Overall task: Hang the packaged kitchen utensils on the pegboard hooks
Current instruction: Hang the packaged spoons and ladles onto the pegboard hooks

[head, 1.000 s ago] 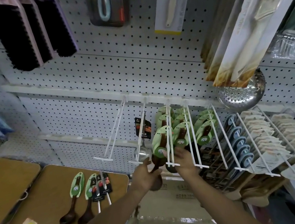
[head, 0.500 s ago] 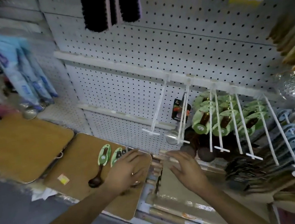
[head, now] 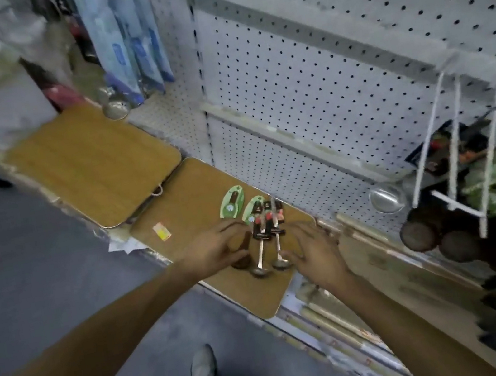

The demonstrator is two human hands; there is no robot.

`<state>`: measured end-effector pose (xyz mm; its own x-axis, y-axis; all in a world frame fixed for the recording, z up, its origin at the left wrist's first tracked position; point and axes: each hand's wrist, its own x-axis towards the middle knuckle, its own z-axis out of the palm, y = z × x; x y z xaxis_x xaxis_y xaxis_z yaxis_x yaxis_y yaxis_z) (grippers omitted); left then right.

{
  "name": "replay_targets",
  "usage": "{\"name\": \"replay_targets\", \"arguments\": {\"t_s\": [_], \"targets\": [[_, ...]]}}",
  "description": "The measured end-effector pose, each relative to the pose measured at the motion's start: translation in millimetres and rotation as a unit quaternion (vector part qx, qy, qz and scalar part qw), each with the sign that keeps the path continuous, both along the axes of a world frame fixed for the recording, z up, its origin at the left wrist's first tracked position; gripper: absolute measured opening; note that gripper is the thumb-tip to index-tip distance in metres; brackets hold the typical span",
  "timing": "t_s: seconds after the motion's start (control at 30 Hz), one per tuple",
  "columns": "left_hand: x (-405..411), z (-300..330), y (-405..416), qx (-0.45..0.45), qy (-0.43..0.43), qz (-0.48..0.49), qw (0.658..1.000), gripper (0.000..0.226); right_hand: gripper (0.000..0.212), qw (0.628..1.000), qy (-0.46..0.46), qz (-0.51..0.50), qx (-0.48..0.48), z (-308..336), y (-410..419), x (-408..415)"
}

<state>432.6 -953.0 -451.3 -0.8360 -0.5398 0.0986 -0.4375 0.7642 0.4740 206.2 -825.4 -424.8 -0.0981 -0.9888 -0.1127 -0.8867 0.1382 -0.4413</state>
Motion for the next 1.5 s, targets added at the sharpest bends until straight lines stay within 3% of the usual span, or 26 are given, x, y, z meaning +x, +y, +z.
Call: {"name": "replay_targets", "arguments": {"t_s": [0.23, 0.37, 0.53, 0.63, 0.77, 0.83, 0.97, 1.07, 1.17, 1.3, 1.4, 1.47, 1.5], "targets": [[26.8, -100.9, -75.6, 0.078, -0.120, 0.070, 0.987, 0.047, 0.048, 0.990, -0.036, -0.083, 0.104, -108.6, -67.2, 45.1], [11.8, -165.5, -106.6, 0.165, -0.176, 0.145, 0.960, 0.048, 0.038, 0.970, -0.050, -0.176, 0.162, -177.3, -102.6, 64.3], [-12.6, -252.8, -130.5, 0.287, -0.153, 0.270, 0.906, 0.045, 0.040, 0.930, -0.097, -0.292, 0.202, -257.5, -136.6, 76.3], [-22.6, -290.5, -132.5, 0.290, -0.134, 0.270, 0.908, 0.035, 0.039, 0.910, -0.131, -0.343, 0.193, -292.5, -154.5, 89.8], [-25.7, -319.0, -127.7, 0.278, -0.102, 0.303, 0.906, 0.026, 0.036, 0.900, -0.100, -0.398, 0.146, -330.5, -169.5, 105.7], [-24.8, -324.3, -124.8, 0.288, -0.095, 0.317, 0.898, 0.020, 0.031, 0.889, -0.106, -0.418, 0.154, -334.2, -174.7, 114.0], [-13.8, -324.5, -121.6, 0.363, -0.053, 0.312, 0.876, 0.020, 0.019, 0.864, -0.203, -0.429, 0.170, -344.9, -176.0, 128.9], [1.3, -311.6, -119.4, 0.441, -0.016, 0.326, 0.836, 0.019, 0.014, 0.852, -0.255, -0.437, 0.139, -338.7, -169.1, 137.7], [15.1, -285.8, -111.7, 0.511, 0.052, 0.330, 0.792, 0.033, 0.016, 0.850, -0.282, -0.433, 0.104, -306.9, -162.7, 142.5], [34.0, -241.6, -104.2, 0.495, 0.076, 0.299, 0.813, 0.041, 0.023, 0.856, -0.314, -0.405, 0.068, -253.1, -147.3, 142.2], [42.2, -193.2, -97.3, 0.474, 0.106, 0.300, 0.821, 0.077, 0.026, 0.848, -0.337, -0.409, 0.023, -198.1, -129.7, 134.4], [45.9, -158.0, -89.3, 0.457, 0.112, 0.285, 0.835, 0.069, 0.030, 0.855, -0.352, -0.382, -0.012, -157.4, -115.5, 127.0], [47.5, -139.6, -84.5, 0.469, 0.133, 0.281, 0.827, 0.063, 0.032, 0.854, -0.363, -0.370, -0.028, -136.8, -107.8, 123.9]]}}
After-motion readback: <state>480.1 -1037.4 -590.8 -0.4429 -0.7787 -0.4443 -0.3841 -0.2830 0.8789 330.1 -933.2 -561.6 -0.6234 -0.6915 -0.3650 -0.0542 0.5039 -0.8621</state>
